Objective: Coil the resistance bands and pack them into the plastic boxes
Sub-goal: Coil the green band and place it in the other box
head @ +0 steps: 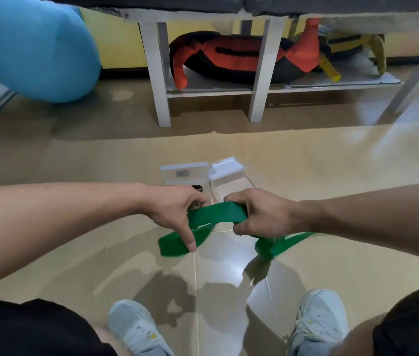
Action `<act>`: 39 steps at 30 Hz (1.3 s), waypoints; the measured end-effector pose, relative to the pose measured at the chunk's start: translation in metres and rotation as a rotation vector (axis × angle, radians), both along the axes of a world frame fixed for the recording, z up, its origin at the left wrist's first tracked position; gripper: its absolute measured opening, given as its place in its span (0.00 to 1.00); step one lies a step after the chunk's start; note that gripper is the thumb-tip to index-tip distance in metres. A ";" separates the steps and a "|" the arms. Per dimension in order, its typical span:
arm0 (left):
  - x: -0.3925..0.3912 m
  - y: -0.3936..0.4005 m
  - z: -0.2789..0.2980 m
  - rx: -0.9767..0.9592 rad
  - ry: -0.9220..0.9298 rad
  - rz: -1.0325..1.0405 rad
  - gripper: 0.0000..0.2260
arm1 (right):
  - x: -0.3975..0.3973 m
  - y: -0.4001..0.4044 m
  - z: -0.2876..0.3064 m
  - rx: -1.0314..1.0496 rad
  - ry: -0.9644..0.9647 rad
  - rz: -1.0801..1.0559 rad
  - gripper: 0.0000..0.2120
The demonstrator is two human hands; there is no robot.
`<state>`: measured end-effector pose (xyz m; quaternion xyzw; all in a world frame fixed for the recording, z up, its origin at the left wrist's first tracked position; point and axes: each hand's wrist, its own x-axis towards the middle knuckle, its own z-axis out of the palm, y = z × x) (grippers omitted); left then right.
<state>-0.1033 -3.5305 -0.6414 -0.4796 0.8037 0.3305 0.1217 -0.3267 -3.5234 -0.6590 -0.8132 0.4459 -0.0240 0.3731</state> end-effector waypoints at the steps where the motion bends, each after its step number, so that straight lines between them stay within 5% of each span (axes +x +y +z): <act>1: 0.000 -0.002 0.001 -0.005 -0.022 -0.003 0.22 | 0.000 -0.002 0.001 0.020 -0.035 -0.007 0.12; 6: 0.009 -0.002 0.001 0.162 -0.086 0.065 0.19 | -0.013 -0.008 0.012 0.281 -0.181 -0.040 0.11; 11: 0.016 0.004 0.004 0.280 -0.017 0.162 0.06 | -0.028 -0.008 0.013 0.480 -0.037 0.048 0.19; 20: 0.009 0.007 0.023 0.326 -0.003 0.157 0.08 | -0.039 -0.016 0.004 0.576 -0.039 0.012 0.13; 26: -0.002 0.006 0.041 0.346 -0.094 0.067 0.04 | -0.032 -0.023 0.004 0.257 0.088 0.044 0.07; 31: -0.007 0.003 0.059 0.357 -0.130 0.066 0.04 | -0.021 -0.021 -0.006 -0.203 0.387 0.139 0.24; 35: -0.003 -0.002 0.069 0.350 -0.131 0.105 0.10 | -0.010 -0.016 -0.004 -0.162 0.380 0.119 0.21; 39: 0.007 -0.002 0.067 0.331 -0.162 0.107 0.07 | -0.001 -0.013 0.002 -0.075 0.300 0.098 0.35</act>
